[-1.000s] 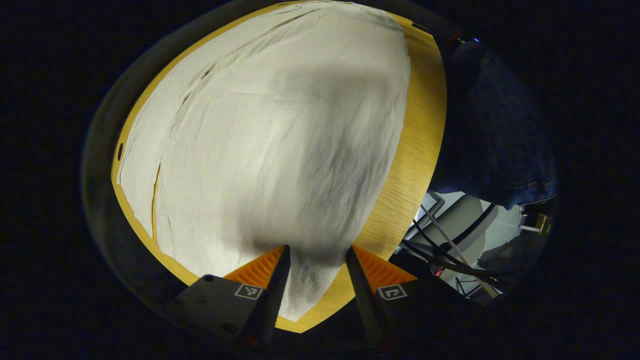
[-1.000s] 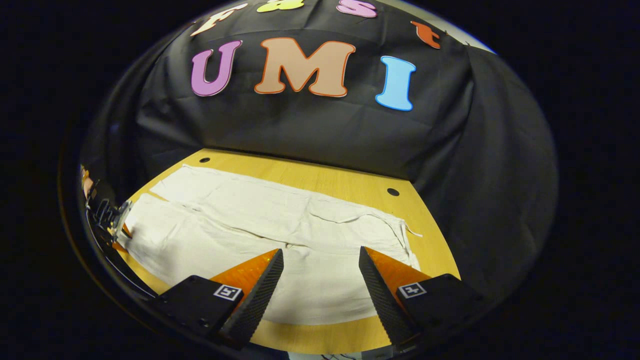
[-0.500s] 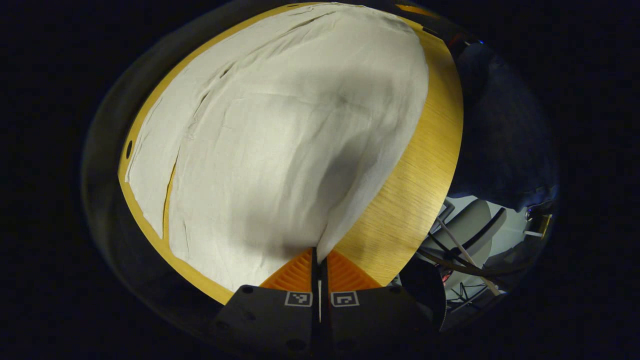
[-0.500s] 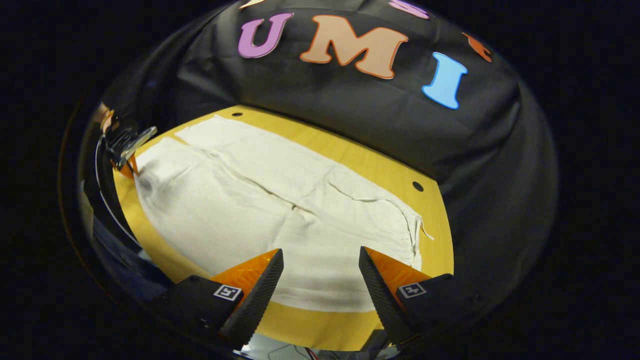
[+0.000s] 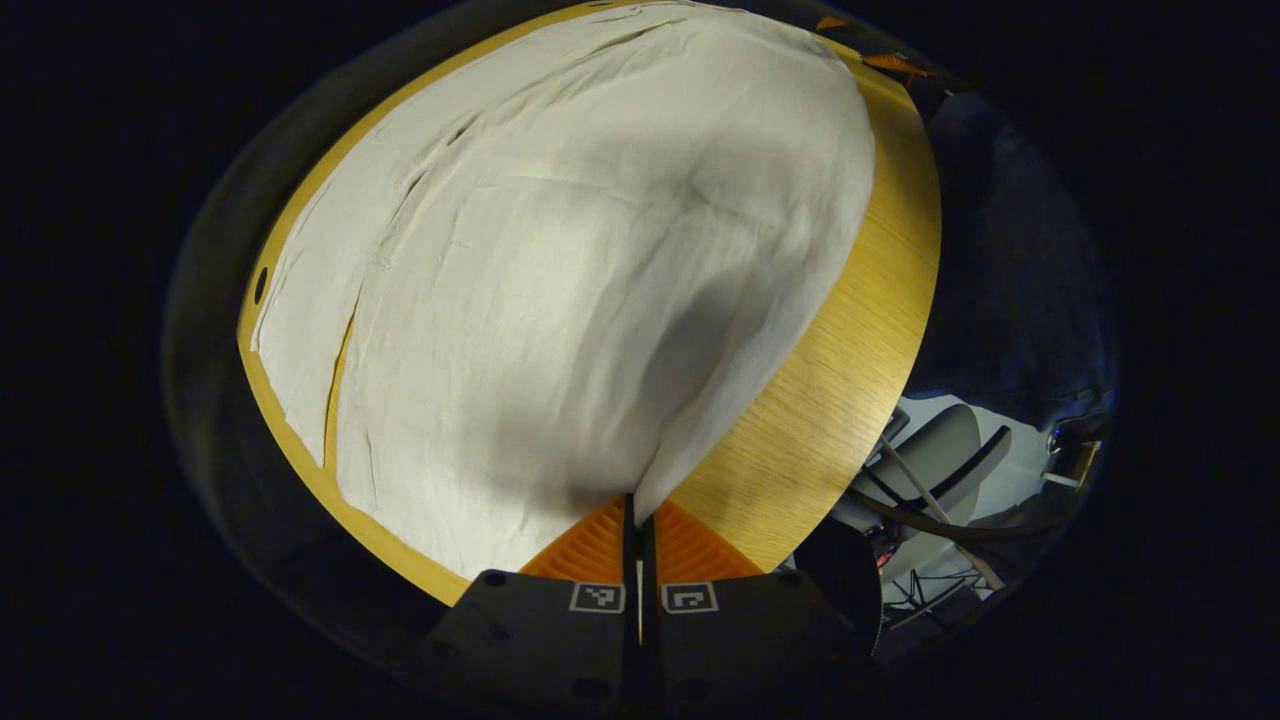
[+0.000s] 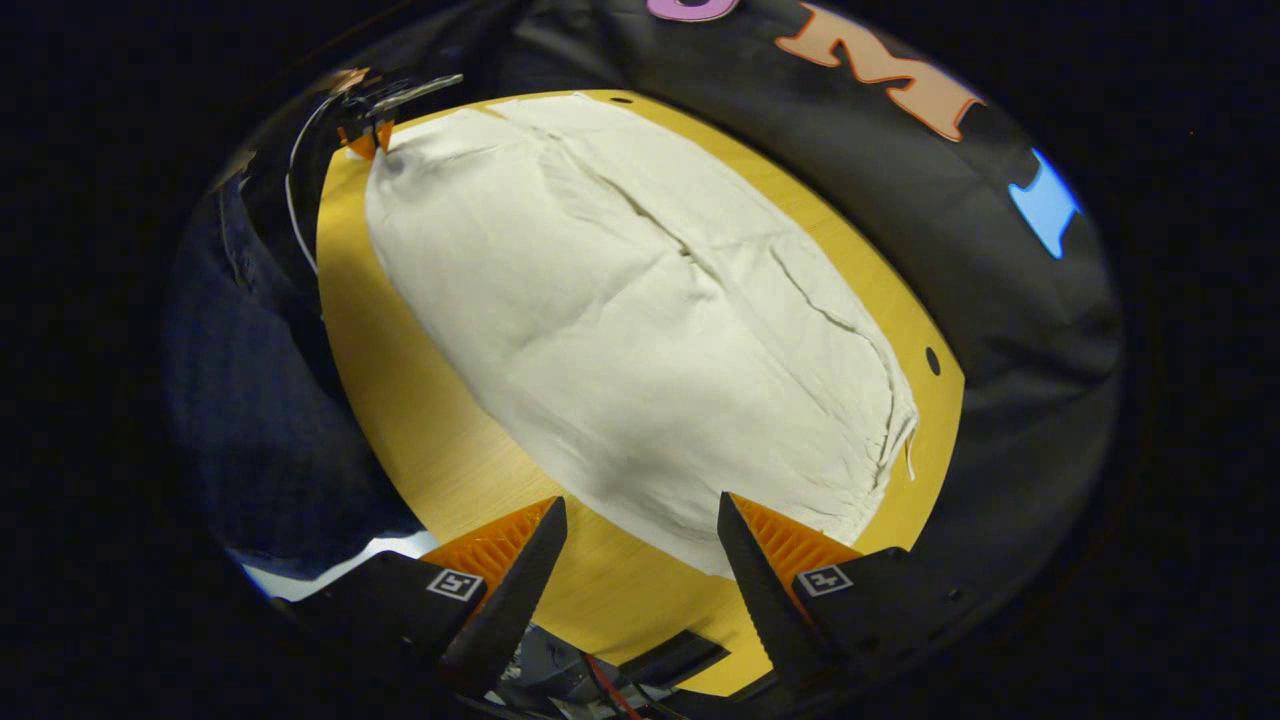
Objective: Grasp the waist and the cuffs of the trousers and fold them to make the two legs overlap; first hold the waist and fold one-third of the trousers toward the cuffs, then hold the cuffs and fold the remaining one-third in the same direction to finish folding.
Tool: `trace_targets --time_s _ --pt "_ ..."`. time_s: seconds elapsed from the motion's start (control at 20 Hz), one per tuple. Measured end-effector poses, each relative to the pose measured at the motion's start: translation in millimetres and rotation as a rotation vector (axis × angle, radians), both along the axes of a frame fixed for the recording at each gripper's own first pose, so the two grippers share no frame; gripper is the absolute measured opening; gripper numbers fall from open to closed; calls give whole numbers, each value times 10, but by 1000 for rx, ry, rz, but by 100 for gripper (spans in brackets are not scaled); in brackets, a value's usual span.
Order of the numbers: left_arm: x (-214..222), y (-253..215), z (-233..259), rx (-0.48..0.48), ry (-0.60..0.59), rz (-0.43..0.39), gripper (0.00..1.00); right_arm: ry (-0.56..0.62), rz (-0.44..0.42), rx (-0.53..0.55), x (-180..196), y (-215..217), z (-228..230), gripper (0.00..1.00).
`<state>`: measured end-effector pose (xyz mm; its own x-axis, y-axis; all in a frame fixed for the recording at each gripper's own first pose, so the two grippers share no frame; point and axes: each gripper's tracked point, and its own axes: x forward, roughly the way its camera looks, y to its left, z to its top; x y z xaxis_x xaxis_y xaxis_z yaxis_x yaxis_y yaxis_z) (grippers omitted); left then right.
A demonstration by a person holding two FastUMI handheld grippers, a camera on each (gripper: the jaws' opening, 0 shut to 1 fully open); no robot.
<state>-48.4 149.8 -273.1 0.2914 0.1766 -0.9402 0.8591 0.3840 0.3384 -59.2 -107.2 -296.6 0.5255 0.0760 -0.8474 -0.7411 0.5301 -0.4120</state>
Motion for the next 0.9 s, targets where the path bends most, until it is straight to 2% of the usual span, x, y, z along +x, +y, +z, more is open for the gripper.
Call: trace_targets --time_s 0.15,0.35,0.65,0.7,0.9 --pt "0 -13 -2 5 0 11 0 85 23 -36 -23 -105 -194 98" --pt "-1 -7 -6 -2 0 40 0 173 12 -70 38 -258 -347 98" --pt "-6 -13 1 -14 16 74 0 307 -5 -55 23 -246 -436 95" --pt "-13 -18 3 -16 19 81 0 315 -13 -68 39 -251 -427 87" --pt "-10 -14 0 -23 25 104 0 336 -37 -116 55 -273 -430 91"
